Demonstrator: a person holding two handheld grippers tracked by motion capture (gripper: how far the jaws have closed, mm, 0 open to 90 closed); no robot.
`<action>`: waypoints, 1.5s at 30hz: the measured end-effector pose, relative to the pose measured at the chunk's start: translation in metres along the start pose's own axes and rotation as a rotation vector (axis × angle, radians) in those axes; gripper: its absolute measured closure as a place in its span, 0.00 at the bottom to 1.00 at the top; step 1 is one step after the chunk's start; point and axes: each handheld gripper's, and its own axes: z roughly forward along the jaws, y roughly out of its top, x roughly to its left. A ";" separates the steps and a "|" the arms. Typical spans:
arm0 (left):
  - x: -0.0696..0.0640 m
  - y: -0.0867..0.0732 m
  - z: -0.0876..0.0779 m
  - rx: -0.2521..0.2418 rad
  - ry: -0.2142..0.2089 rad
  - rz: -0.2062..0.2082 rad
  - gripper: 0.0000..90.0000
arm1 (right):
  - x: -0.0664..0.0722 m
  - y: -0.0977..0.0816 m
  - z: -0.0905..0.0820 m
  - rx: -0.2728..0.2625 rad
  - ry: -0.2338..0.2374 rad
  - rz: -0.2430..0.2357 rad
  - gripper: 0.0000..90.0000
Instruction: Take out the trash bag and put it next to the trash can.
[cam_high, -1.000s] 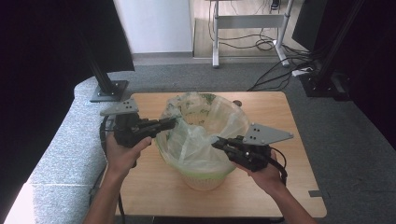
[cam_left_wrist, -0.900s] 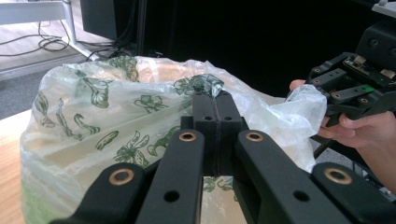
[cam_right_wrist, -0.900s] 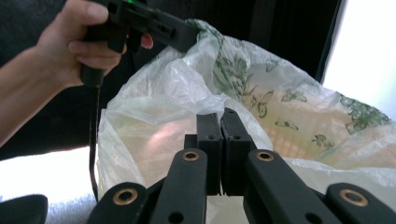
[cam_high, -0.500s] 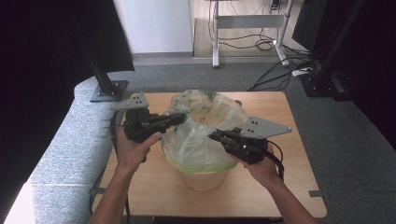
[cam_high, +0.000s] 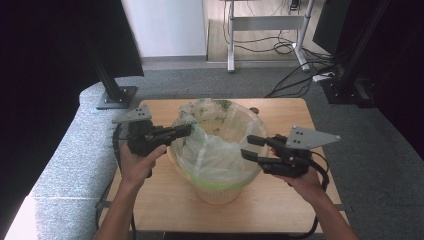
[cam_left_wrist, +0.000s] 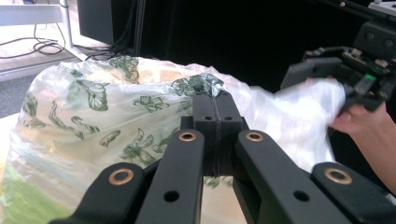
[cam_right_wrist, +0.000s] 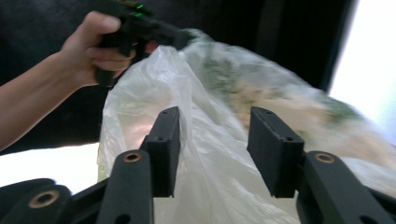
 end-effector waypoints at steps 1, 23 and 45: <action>0.000 -0.001 0.000 0.001 0.001 0.000 1.00 | -0.005 -0.001 -0.004 -0.001 -0.010 0.003 0.57; 0.003 -0.005 0.000 0.006 0.005 0.001 1.00 | -0.099 -0.034 0.013 0.147 -0.121 0.088 0.38; 0.009 -0.001 0.001 0.004 0.015 -0.002 1.00 | -0.091 -0.006 0.028 0.167 -0.278 0.044 0.99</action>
